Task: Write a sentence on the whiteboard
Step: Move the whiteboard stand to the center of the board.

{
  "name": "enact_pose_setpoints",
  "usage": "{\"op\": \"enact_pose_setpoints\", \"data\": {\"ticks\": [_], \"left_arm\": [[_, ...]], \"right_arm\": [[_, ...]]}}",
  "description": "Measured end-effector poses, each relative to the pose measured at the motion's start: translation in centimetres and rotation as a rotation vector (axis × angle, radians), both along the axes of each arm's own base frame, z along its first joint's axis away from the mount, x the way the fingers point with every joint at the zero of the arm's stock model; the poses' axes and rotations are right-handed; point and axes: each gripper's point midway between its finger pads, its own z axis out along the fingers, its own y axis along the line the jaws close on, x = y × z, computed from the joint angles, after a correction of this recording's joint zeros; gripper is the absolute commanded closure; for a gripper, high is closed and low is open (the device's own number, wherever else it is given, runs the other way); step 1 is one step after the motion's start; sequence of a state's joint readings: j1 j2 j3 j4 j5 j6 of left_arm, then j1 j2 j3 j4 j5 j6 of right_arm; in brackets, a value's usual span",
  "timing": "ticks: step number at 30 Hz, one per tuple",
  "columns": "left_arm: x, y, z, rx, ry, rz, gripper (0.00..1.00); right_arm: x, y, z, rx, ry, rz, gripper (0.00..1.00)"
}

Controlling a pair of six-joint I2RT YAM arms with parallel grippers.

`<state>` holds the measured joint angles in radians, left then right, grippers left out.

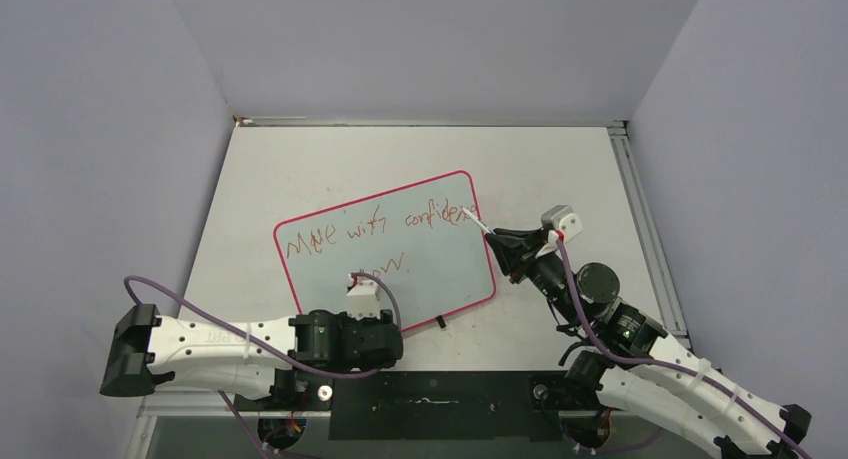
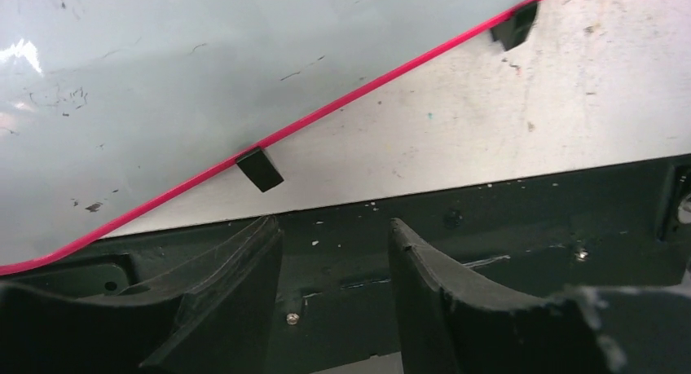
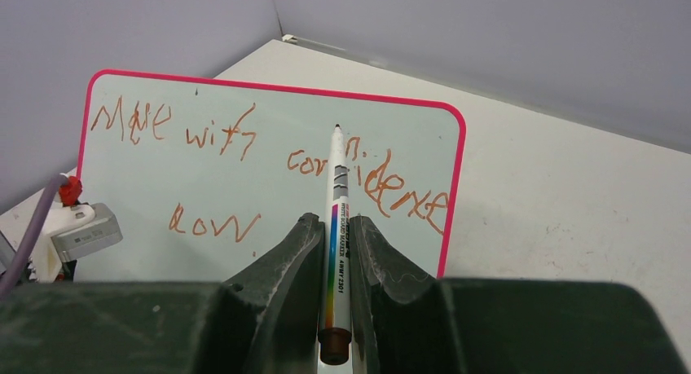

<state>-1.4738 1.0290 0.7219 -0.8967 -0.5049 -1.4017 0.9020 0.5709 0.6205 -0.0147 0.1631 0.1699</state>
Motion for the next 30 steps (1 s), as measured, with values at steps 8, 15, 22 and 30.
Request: {"op": "enact_pose_setpoints", "data": {"ticks": [8, 15, 22, 30], "left_arm": [[-0.3, 1.6, -2.4, 0.052, 0.03, 0.05, 0.51], [-0.2, 2.2, -3.2, 0.077, 0.024, 0.063, 0.56], [0.8, 3.2, -4.3, 0.101, 0.008, 0.094, 0.58], [1.6, 2.8, -5.0, 0.11, 0.004, 0.105, 0.67]], "right_arm": [[-0.2, 0.1, 0.5, 0.016, -0.014, 0.01, 0.94], [-0.2, 0.1, 0.6, 0.017, -0.014, 0.015, 0.94], [-0.3, 0.2, 0.5, 0.016, -0.014, 0.023, 0.94], [-0.4, 0.4, 0.5, 0.014, -0.013, 0.034, 0.94]]}}
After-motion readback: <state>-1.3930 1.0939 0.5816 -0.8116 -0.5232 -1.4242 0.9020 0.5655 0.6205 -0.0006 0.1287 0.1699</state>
